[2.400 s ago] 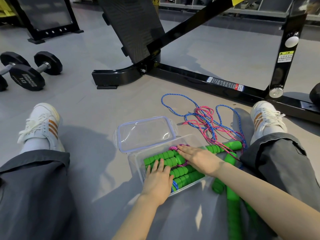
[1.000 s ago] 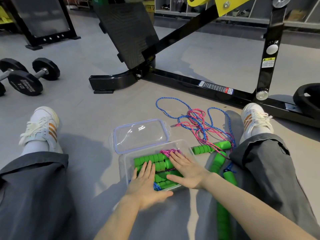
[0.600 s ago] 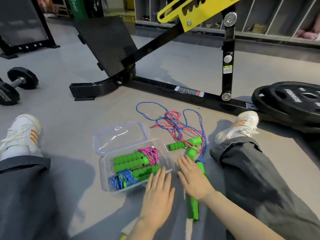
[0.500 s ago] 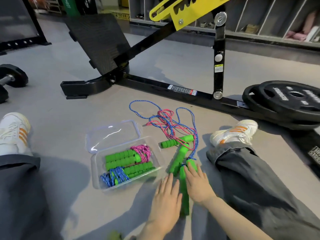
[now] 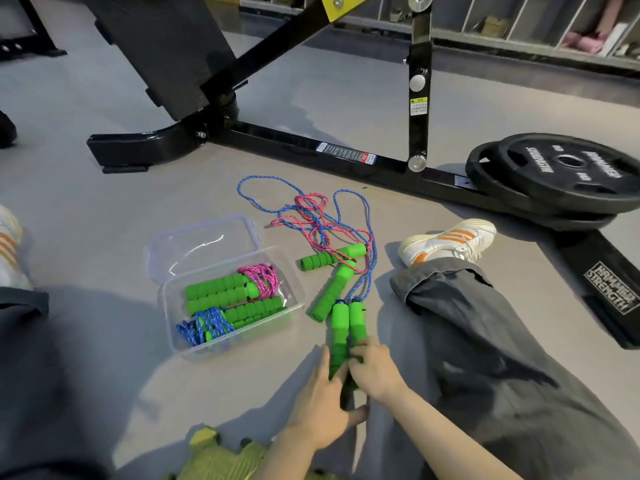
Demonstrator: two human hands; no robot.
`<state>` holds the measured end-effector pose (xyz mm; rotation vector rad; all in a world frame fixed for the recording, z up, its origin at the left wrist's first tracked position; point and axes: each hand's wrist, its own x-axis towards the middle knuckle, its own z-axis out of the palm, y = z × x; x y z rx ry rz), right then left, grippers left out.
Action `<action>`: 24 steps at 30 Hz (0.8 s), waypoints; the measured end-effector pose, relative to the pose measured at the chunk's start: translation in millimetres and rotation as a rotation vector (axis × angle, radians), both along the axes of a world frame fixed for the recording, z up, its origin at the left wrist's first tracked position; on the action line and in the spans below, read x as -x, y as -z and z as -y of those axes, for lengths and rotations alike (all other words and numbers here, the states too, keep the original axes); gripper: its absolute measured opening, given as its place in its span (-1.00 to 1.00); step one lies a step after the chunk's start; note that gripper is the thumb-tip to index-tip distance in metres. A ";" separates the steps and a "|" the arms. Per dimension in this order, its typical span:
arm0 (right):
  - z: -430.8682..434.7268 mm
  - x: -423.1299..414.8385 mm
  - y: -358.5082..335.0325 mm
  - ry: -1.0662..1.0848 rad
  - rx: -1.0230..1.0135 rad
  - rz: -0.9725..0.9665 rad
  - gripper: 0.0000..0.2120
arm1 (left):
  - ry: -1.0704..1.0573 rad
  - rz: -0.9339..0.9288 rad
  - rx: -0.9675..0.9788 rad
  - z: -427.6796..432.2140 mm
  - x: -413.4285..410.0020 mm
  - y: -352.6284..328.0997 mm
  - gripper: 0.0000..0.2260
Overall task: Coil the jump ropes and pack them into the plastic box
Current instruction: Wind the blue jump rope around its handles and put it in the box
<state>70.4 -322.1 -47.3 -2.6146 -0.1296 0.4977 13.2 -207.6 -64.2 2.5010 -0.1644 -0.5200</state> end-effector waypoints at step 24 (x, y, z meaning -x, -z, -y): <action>-32.0 9.7 28.5 -0.814 0.282 0.751 -0.66 | 0.027 0.233 -0.506 -97.7 14.7 9.7 -0.41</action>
